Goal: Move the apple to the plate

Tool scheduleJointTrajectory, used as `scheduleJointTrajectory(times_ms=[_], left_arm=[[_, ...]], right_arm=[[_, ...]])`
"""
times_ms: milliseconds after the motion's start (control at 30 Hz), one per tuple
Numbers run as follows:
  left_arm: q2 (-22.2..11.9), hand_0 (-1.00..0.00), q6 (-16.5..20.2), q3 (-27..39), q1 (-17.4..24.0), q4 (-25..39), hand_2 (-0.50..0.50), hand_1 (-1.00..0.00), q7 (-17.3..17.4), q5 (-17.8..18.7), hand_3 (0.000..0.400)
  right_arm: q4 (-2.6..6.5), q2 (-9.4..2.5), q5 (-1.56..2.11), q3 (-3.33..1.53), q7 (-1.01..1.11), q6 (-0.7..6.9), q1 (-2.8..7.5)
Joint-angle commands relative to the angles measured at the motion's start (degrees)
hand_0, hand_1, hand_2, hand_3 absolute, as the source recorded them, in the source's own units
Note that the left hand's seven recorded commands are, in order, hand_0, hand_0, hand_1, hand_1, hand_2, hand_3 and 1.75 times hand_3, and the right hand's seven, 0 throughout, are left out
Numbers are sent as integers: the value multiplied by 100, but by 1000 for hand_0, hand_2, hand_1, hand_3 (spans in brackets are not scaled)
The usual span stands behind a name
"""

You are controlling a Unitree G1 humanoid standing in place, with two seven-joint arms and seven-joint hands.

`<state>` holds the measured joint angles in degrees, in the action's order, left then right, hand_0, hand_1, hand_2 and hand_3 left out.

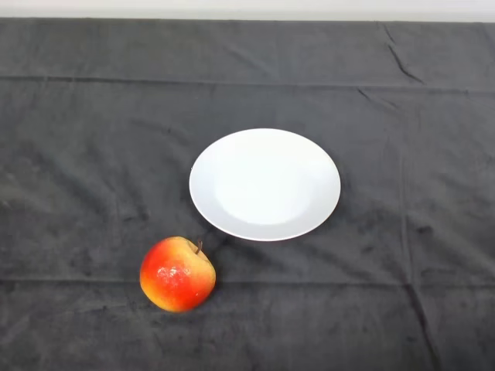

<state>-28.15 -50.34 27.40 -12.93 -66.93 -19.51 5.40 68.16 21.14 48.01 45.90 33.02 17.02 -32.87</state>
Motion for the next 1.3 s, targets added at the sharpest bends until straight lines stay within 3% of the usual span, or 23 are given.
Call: scheduleJointTrajectory(times_ms=[33, 333, 700, 1000, 1300], left_arm=[[-361, 0, -27, -148, -178, -195, 0, 0, 96, 0, 0], [-416, 0, 96, -300, -81, 106, 0, 0, 362, -57, 0], [-234, 0, 387, -674, 468, 1401, 0, 0, 351, -354, 0], [-153, 0, 1044, -961, 1194, 2990, 0, 0, 496, -542, 0], [80, 0, 2026, -1310, 1863, 4928, 0, 0, 488, -849, 0]], right_arm=[[136, 134, -31, 104, 19, -30, -73], [132, 132, -32, 104, 17, -30, -72], [113, 124, -34, 101, 9, -29, -66], [81, 111, -37, 96, -6, -27, -54], [32, 93, -41, 87, -29, -23, -38]])
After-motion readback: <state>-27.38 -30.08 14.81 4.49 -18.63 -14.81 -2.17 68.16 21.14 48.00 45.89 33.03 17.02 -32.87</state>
